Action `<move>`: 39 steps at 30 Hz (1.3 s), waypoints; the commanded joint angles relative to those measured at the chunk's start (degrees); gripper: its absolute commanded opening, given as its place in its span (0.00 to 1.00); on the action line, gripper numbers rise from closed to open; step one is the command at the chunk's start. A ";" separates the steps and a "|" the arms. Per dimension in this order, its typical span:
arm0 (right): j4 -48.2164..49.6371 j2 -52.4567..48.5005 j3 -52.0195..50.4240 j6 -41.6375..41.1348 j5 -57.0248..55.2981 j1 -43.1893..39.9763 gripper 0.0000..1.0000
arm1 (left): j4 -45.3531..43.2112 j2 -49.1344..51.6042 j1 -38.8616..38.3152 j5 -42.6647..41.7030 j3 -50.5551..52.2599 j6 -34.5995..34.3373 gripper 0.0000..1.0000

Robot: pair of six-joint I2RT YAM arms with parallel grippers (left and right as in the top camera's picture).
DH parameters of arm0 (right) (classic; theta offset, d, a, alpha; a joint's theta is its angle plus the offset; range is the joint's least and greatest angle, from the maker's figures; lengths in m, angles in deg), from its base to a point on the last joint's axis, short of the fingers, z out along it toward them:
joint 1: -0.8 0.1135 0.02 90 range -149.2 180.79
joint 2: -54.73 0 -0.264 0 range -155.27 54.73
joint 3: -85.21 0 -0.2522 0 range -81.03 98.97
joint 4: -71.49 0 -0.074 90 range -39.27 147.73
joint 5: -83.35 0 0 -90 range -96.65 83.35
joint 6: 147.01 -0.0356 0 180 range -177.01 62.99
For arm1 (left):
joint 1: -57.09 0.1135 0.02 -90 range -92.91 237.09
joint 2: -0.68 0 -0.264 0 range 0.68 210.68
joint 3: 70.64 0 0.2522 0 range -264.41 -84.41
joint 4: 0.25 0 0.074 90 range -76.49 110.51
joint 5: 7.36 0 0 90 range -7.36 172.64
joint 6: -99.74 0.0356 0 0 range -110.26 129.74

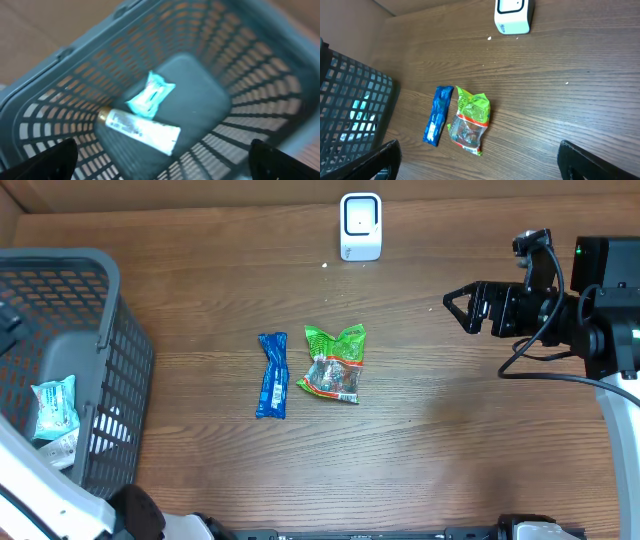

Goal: Scan the item barcode
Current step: 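Reach the left gripper into the basket and grasp the mint wet-wipes pack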

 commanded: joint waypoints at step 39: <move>1.09 0.15 1.53 0.07 -0.09 -0.09 1.00 | -30.69 16.15 6.82 1.38 34.67 10.21 0.91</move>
